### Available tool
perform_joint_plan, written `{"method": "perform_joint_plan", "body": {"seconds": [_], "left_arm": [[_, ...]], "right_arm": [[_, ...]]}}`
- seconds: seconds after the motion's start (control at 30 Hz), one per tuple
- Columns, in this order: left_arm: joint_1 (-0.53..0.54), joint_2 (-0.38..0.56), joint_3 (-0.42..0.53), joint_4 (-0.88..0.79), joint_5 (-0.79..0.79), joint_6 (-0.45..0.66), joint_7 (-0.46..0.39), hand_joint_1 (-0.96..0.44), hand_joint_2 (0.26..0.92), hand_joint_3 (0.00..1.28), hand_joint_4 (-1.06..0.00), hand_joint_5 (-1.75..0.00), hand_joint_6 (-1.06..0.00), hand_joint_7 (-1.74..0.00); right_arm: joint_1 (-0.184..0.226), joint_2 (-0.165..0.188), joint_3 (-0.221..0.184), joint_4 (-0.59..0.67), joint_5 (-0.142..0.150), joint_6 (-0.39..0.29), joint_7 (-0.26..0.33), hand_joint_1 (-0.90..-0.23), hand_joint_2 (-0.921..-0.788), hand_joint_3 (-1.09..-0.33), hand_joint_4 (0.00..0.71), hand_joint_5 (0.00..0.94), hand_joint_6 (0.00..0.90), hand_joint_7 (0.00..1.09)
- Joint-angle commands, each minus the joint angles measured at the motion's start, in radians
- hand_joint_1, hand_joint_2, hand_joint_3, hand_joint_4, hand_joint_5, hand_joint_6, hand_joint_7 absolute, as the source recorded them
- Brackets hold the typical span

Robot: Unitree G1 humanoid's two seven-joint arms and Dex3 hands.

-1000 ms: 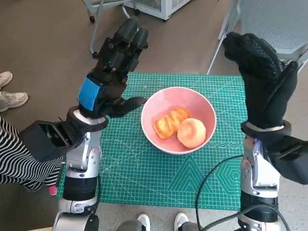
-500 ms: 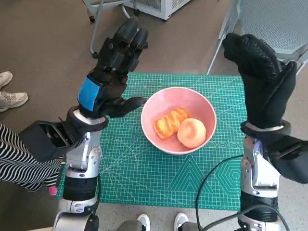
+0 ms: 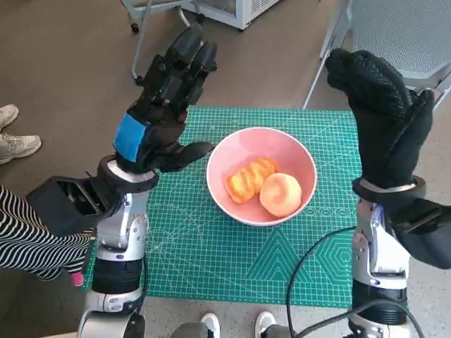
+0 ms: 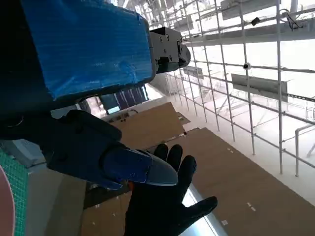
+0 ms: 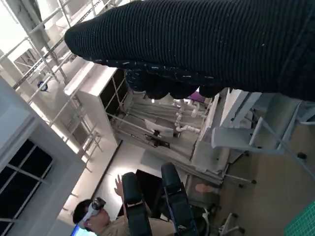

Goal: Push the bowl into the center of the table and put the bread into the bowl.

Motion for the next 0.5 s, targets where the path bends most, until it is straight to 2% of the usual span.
{"method": "perform_joint_plan", "body": {"seconds": [0.03, 0.5], "left_arm": [[0.013, 0.006, -0.002, -0.022, -0.011, 0.012, -0.002, -0.54, 0.921, 0.14, -0.03, 0.0, 0.0, -0.25], [0.019, 0.004, 0.0, -0.031, -0.012, 0.024, 0.001, -0.54, 0.921, 0.14, -0.03, 0.0, 0.0, -0.24]], "right_arm": [[0.011, -0.002, -0.002, 0.003, 0.01, 0.007, 0.01, -0.649, -0.921, -0.673, 0.206, 0.0, 0.083, 0.56], [0.015, -0.004, -0.004, -0.005, 0.011, 0.014, 0.014, -0.65, -0.921, -0.674, 0.204, 0.0, 0.082, 0.56]]}}
